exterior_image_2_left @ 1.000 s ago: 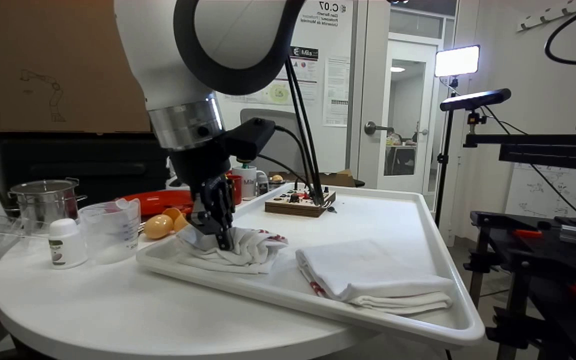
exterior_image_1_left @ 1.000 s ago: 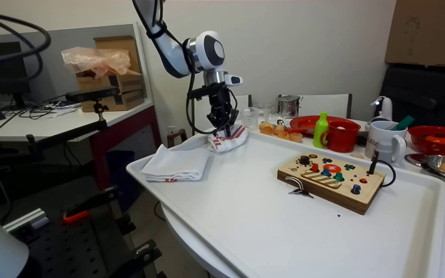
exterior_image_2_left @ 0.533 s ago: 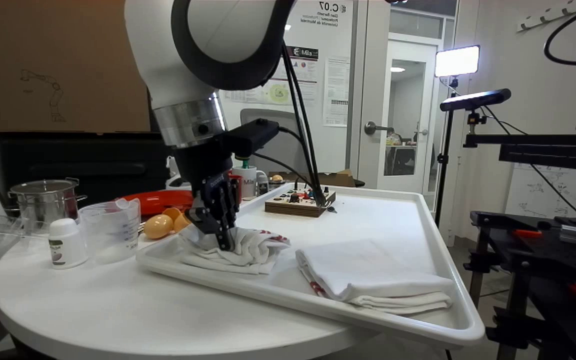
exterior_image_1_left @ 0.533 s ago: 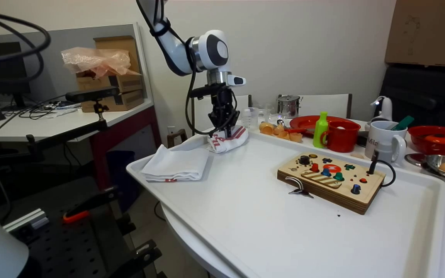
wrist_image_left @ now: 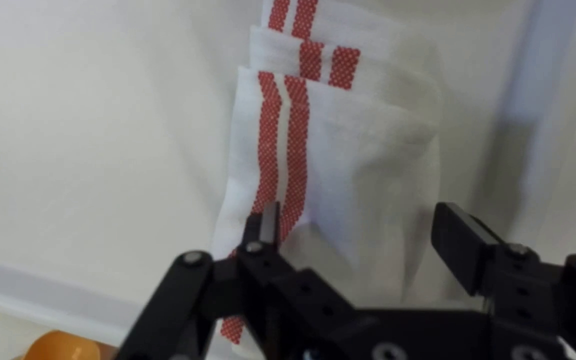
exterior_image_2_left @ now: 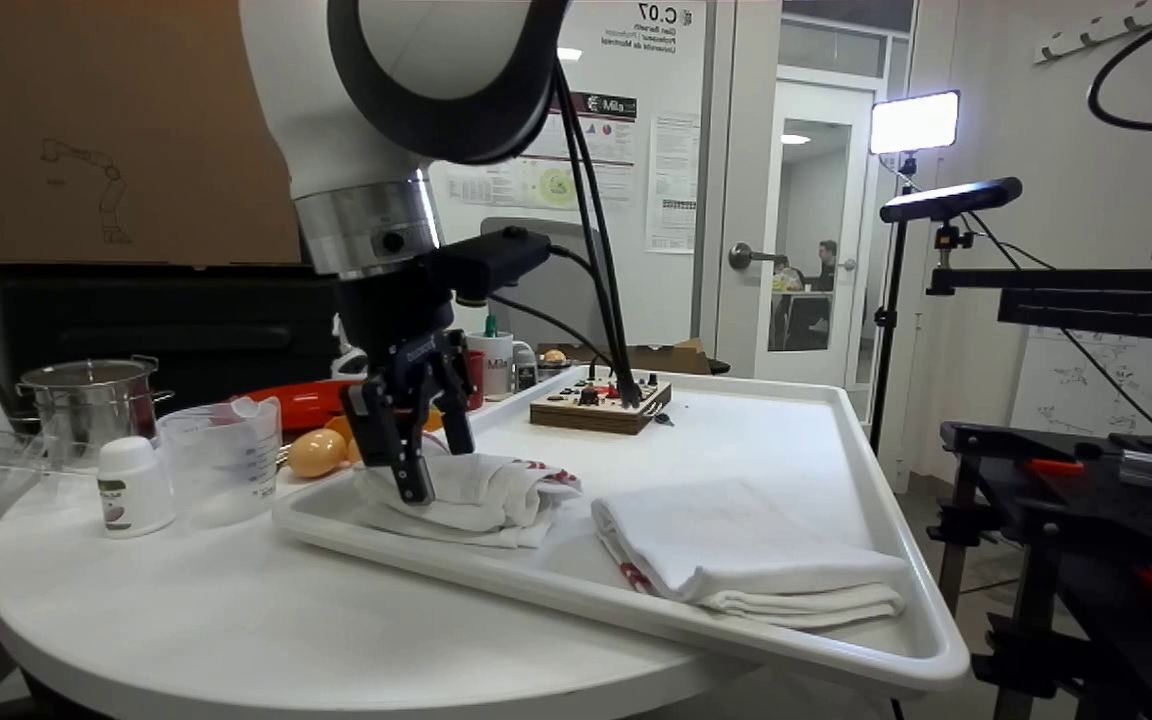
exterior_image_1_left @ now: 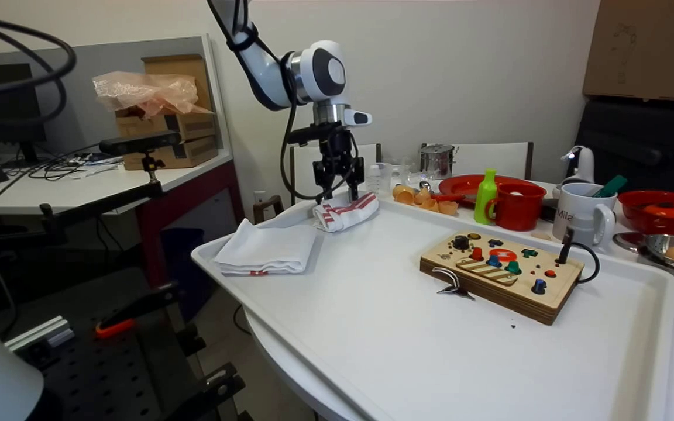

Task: Wipe the top left side of the tray

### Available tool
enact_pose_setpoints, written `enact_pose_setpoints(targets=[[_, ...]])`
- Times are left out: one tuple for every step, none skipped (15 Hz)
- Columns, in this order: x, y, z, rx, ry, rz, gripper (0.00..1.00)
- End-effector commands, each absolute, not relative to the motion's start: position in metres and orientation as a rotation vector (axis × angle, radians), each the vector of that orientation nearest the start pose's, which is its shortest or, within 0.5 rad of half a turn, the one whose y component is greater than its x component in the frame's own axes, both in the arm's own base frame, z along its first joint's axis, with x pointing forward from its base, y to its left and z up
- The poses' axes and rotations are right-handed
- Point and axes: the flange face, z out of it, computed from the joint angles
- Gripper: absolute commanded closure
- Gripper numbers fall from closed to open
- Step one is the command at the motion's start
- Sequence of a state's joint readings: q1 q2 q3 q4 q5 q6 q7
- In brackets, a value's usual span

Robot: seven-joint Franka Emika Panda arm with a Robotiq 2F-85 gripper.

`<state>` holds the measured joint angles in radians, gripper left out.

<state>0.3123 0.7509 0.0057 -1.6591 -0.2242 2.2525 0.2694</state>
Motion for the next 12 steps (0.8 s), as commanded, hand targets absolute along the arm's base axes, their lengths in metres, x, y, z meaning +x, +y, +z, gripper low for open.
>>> enact_pose_setpoints(targets=[[0.635, 0.201, 0.188, -3.291, -0.359, 0.151, 0.0], [0.636, 0.201, 0.195, -3.292, -0.365, 0.136, 0.0], [0.637, 0.201, 0.202, -3.29, -0.376, 0.121, 0.0], [0.637, 0.201, 0.209, -3.289, -0.394, 0.1, 0.0], [0.639, 0.202, 0.217, -3.289, -0.407, 0.086, 0.0], [0.643, 0.204, 0.2, -3.3, -0.374, 0.082, 0.0], [0.644, 0.204, 0.205, -3.299, -0.375, 0.07, 0.0], [0.643, 0.204, 0.205, -3.299, -0.375, 0.071, 0.0], [0.643, 0.204, 0.203, -3.299, -0.376, 0.076, 0.0], [0.642, 0.204, 0.201, -3.299, -0.377, 0.081, 0.0], [0.642, 0.203, 0.199, -3.3, -0.377, 0.084, 0.0], [0.642, 0.203, 0.199, -3.3, -0.377, 0.085, 0.0]])
